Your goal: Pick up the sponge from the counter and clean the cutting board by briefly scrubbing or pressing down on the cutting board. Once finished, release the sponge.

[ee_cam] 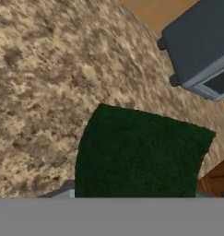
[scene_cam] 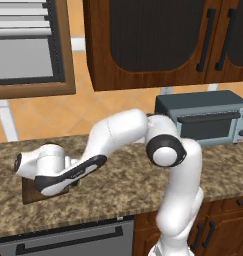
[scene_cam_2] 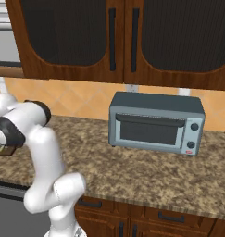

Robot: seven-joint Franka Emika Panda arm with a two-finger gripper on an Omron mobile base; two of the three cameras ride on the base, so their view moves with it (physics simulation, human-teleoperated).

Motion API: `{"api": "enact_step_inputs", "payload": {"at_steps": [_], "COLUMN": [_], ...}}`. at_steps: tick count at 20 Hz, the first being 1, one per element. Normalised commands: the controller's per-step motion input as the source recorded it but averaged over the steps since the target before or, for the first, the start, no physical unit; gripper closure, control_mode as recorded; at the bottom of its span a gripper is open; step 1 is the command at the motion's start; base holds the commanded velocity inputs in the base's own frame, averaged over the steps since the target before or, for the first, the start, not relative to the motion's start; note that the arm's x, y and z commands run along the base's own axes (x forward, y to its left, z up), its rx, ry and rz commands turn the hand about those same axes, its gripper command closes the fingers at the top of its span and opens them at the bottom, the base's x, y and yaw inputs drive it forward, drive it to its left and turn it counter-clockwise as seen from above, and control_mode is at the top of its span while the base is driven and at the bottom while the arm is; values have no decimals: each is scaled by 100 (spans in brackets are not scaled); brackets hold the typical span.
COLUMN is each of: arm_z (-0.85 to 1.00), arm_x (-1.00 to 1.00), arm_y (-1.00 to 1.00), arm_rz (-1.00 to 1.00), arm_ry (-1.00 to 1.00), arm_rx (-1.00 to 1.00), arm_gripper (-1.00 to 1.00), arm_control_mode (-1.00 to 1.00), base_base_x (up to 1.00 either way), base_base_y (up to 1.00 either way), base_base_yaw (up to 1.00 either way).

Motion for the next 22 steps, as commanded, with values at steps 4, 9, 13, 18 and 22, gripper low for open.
{"api": "enact_step_inputs", "payload": {"at_steps": [4,9,13,18,22], "arm_z": [78,-73,-38,-6,-9], "arm_x": [0,5,88,100,27], "arm_y": [-100,-100,-100,-21,13], "arm_rz": [-1,4,4,1,0], "arm_ry": [2,23,1,7,2], "arm_rx": [0,0,33,38,11], "arm_gripper": [100,100,100,-100,-100], "arm_control_mode": [-100,-100,-100,-100,-100], "base_base_x": [0,0,0,0,0], "base_base_y": [0,0,0,0,0], "base_base_yaw": [0,0,0,0,0]}}
